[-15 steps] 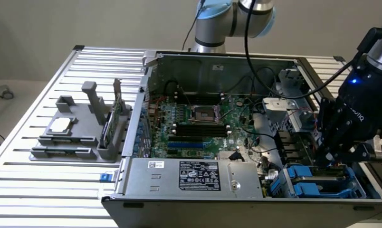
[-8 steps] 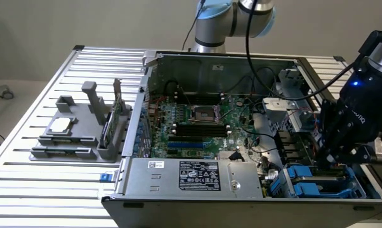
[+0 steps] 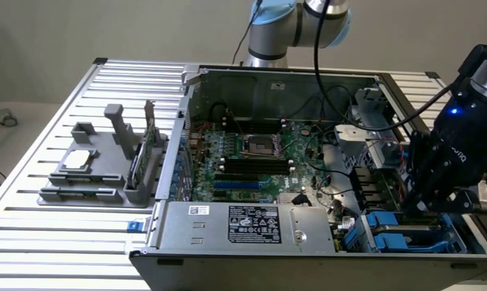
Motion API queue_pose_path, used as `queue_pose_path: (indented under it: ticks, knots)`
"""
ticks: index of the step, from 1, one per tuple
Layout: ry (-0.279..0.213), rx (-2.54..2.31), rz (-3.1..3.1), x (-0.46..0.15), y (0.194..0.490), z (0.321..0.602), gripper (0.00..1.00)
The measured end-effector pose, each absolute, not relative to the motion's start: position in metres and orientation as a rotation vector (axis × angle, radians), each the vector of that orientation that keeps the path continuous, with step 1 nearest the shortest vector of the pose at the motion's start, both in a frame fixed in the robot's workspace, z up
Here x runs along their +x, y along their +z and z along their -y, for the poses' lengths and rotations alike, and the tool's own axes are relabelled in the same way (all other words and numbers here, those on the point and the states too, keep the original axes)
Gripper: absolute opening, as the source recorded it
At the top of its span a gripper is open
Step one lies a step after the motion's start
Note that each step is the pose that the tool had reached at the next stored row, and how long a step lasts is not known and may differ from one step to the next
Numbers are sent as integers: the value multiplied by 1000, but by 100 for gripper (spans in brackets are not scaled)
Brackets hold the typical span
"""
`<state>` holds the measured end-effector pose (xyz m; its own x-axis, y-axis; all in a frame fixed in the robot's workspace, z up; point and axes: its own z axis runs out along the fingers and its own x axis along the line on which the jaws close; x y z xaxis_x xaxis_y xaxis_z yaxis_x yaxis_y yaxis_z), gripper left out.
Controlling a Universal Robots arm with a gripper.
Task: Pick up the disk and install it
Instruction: 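Insert the first disk wire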
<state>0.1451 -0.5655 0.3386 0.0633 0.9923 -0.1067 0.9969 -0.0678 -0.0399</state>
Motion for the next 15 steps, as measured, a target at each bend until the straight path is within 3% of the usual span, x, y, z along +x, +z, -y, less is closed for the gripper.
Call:
queue_pose_path:
  ticks: [13,15]
  knots:
    - [-164,2265,-2109,146,334,569,18]
    - [-164,2265,-2109,146,336,569,30]
